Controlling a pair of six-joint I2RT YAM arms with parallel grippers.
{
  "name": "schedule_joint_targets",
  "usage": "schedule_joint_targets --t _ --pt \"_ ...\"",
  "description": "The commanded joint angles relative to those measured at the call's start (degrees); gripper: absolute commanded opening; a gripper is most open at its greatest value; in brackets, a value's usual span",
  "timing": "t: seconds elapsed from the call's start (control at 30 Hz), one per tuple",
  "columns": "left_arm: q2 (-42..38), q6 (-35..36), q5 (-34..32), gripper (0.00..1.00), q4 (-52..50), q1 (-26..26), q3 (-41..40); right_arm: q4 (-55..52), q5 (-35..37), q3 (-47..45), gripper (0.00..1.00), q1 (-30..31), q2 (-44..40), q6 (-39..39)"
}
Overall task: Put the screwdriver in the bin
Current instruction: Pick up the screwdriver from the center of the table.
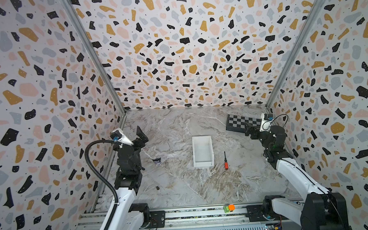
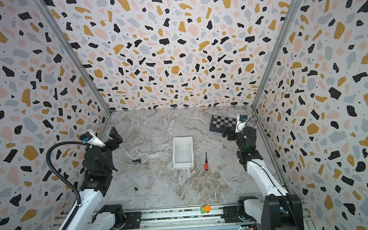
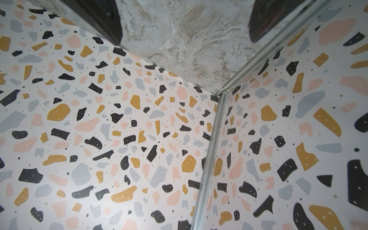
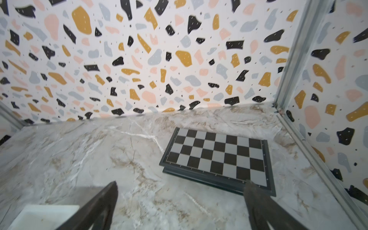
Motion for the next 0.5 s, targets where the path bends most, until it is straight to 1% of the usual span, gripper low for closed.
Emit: schedule_joint_targets --t 0.0,0.07,0.13,0.23,0.37,0.43,0.47 --pt "1.0 -4.5 4.3 1.0 -11.6 -0.4 4.7 -16.6 4.4 3.5 0.99 7.4 1.3 0.8" --pt "2.0 -7.5 7.5 1.0 -14.9 -1.0 6.3 -20.4 5.7 3.8 0.99 11.4 2.6 2.9" --pt "2.5 -9.9 9.6 1.0 -16.8 -2.9 6.6 -24.4 7.0 3.5 0.99 14.6 3.7 5.1" --pt "3.0 -12.3 8.6 1.0 -18.7 -8.4 6.9 -29.6 10.4 2.5 1.0 19.1 4.6 8.0" --pt "4.1 -13.9 4.4 1.0 -18.1 -16.2 6.8 -32.2 11.8 -0.4 0.94 23.7 4.8 13.2" --pt "5.1 -14.5 3.2 1.0 -17.7 -18.5 6.9 -32.4 12.2 -1.9 0.91 25.7 4.9 15.7" --pt "5.7 -14.9 3.0 1.0 -17.4 -19.2 6.8 -32.4 12.1 -2.7 0.88 26.6 5.0 17.0"
